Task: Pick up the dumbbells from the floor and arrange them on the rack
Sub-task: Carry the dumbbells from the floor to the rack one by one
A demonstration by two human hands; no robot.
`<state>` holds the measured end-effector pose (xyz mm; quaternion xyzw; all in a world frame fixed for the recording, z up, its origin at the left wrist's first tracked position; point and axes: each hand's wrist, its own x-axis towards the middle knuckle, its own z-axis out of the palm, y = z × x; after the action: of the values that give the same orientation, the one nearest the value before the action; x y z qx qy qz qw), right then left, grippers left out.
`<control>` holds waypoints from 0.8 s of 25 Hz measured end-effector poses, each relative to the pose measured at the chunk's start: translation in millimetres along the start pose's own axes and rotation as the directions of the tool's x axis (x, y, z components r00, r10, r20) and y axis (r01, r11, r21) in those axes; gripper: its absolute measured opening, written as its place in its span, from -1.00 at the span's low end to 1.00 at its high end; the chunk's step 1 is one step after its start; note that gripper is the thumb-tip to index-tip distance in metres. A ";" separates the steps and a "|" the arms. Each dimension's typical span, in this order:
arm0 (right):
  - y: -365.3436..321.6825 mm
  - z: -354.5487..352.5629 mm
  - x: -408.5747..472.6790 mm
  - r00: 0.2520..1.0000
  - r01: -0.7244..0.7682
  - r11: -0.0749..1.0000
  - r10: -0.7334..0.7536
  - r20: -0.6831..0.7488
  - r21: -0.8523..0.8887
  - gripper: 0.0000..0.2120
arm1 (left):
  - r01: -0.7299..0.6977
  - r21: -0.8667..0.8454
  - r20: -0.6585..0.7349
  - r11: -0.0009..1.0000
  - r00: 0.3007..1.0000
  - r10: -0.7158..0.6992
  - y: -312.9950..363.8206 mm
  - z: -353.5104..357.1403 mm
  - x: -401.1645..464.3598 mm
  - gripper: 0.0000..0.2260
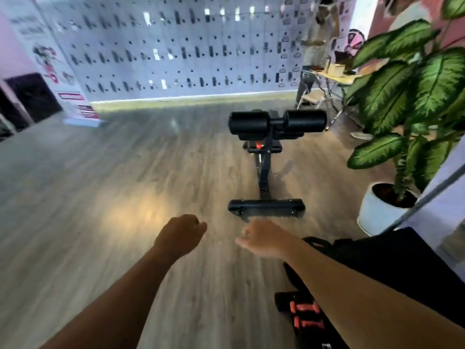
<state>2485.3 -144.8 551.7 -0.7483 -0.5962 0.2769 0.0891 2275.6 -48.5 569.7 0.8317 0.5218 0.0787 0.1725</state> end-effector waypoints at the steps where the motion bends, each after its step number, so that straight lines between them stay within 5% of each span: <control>1: -39.9 8.1 10.9 0.999 0.046 0.999 -0.046 0.023 -0.001 -0.64 | 0.087 -0.039 -0.037 0.995 0.995 -0.089 -35.8 -22.3 -18.2 -0.66; 9: -380.5 148.5 17.5 0.866 0.485 0.871 -0.465 0.181 -0.080 -0.50 | 0.520 -0.056 -0.164 0.853 0.838 -0.521 -329.9 -146.2 -238.2 -0.58; 14: -568.0 261.0 -27.6 0.725 0.652 0.758 -0.627 0.287 0.009 -0.50 | 0.681 -0.095 -0.196 0.726 0.703 -0.684 -472.9 -194.9 -399.2 -0.78; 20: -757.9 383.8 -76.7 0.491 0.832 0.554 -0.761 0.424 0.032 -0.50 | 0.851 -0.234 -0.328 0.470 0.386 -0.862 -613.6 -228.5 -547.9 -0.72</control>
<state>1636.2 -85.5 607.7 -0.3191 -0.9013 0.2925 0.0198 1445.9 -249.2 582.1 0.4054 0.8966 0.1547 0.0885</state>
